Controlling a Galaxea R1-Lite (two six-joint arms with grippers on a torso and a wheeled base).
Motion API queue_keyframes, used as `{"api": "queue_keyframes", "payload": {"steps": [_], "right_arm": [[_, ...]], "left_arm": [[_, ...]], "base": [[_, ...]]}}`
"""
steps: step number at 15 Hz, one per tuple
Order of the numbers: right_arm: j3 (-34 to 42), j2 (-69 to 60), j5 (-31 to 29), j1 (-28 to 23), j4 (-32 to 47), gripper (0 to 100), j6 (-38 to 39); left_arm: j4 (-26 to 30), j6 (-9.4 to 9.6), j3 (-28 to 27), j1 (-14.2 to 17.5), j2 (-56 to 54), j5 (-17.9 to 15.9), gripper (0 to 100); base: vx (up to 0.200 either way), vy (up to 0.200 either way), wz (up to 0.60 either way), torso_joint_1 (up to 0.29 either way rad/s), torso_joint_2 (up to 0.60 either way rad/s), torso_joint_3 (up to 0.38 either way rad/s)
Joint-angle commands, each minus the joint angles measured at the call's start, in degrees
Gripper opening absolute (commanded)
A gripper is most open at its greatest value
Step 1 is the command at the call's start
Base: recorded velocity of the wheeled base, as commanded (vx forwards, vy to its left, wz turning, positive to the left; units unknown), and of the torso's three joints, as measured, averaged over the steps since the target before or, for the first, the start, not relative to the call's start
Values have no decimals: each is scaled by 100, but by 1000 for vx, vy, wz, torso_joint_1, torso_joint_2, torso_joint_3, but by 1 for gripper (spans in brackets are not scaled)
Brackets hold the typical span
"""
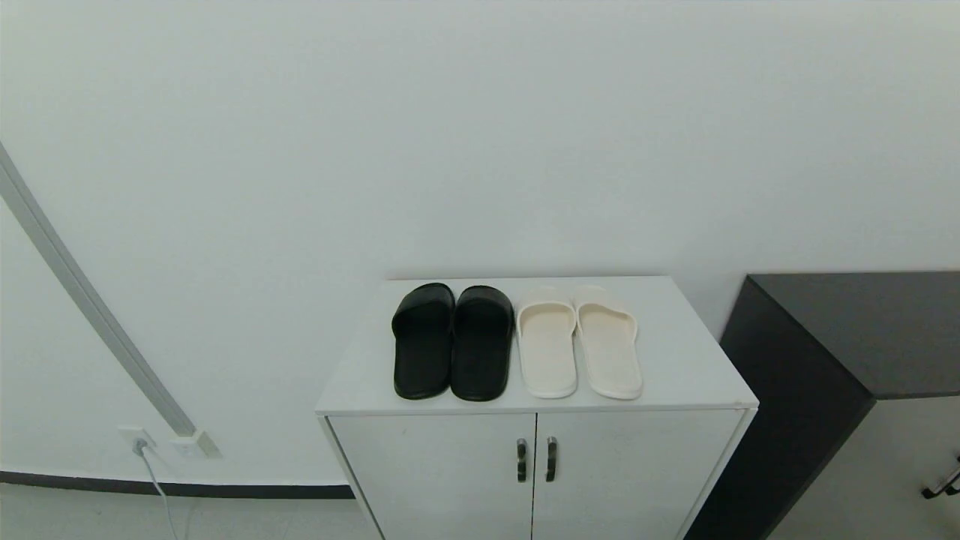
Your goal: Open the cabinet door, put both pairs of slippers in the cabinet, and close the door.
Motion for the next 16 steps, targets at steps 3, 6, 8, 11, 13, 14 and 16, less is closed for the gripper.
{"api": "queue_keyframes", "payload": {"steps": [3,6,8,11,13,14,16], "right_arm": [[0,7,134,0,2,100,-71],[0,7,213,0,11,100,-89],[0,7,204,0,2,100,-89],[-18,7,204,0,-68,100,-45],[-1151,684,433,114,90,100,333],[-1187,1071,495,114,398,100,140],[-923,1449,767,193,442,100,-1]], "left_arm": [[6,0,0,5,-1,-4,0],[-2,0,0,-4,8,-13,0],[-2,-9,0,-4,-1,-4,0],[6,-9,0,5,-1,-4,0],[6,9,0,-4,8,-22,0],[6,9,0,-4,-1,-22,0],[6,0,0,5,-1,-22,0]], "base": [[0,0,0,0,0,0],[0,0,0,0,0,0],[0,0,0,0,0,0],[0,0,0,0,0,0],[0,0,0,0,0,0],[0,0,0,0,0,0],[0,0,0,0,0,0]]}}
